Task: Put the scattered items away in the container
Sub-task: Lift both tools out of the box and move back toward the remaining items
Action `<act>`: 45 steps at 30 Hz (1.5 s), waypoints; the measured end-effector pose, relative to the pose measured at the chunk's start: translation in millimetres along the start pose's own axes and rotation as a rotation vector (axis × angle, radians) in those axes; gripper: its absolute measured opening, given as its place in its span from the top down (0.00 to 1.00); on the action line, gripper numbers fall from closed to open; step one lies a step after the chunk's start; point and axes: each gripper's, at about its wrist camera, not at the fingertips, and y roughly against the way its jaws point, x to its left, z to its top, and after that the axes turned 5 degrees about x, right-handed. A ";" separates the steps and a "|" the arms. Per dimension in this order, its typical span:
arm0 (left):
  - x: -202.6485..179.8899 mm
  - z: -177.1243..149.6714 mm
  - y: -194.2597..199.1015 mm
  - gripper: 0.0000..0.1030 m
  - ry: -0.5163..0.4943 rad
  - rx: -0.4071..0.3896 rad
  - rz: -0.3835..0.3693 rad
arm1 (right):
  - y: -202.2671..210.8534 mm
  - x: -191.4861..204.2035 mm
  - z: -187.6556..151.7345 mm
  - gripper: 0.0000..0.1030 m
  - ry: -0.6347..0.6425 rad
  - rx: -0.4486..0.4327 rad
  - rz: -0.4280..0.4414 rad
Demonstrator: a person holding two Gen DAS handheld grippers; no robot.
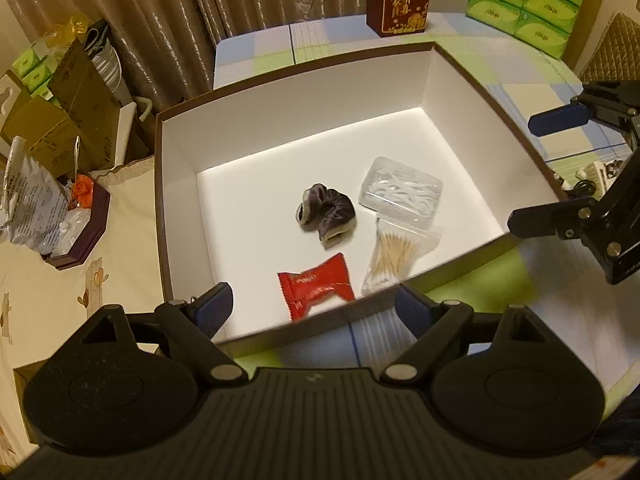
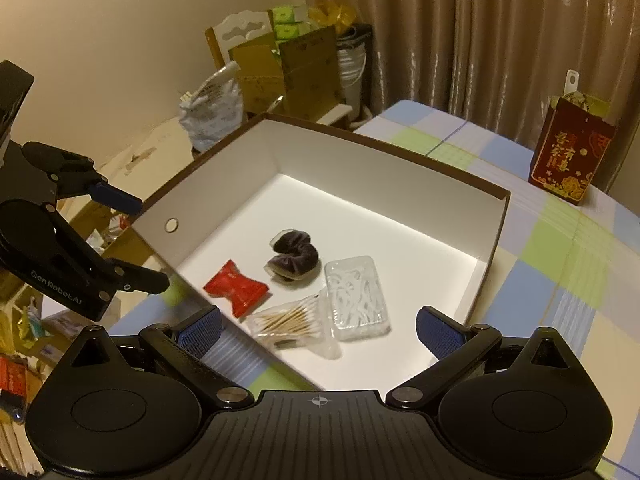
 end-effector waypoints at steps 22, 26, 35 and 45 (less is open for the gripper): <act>-33.6 -53.0 43.1 0.14 0.090 -0.039 0.041 | 50.9 21.8 -59.1 0.02 0.049 -0.034 0.002; -45.8 -59.5 45.8 0.14 0.095 -0.040 0.048 | 60.6 22.9 -71.2 0.02 0.048 -0.043 -0.003; -73.6 -74.0 52.5 0.13 0.111 -0.051 0.055 | 79.2 16.5 -103.0 0.02 0.035 -0.040 -0.018; -107.3 -85.6 53.3 0.13 0.152 -0.038 0.033 | 99.5 -6.9 -137.1 0.02 -0.037 -0.028 -0.046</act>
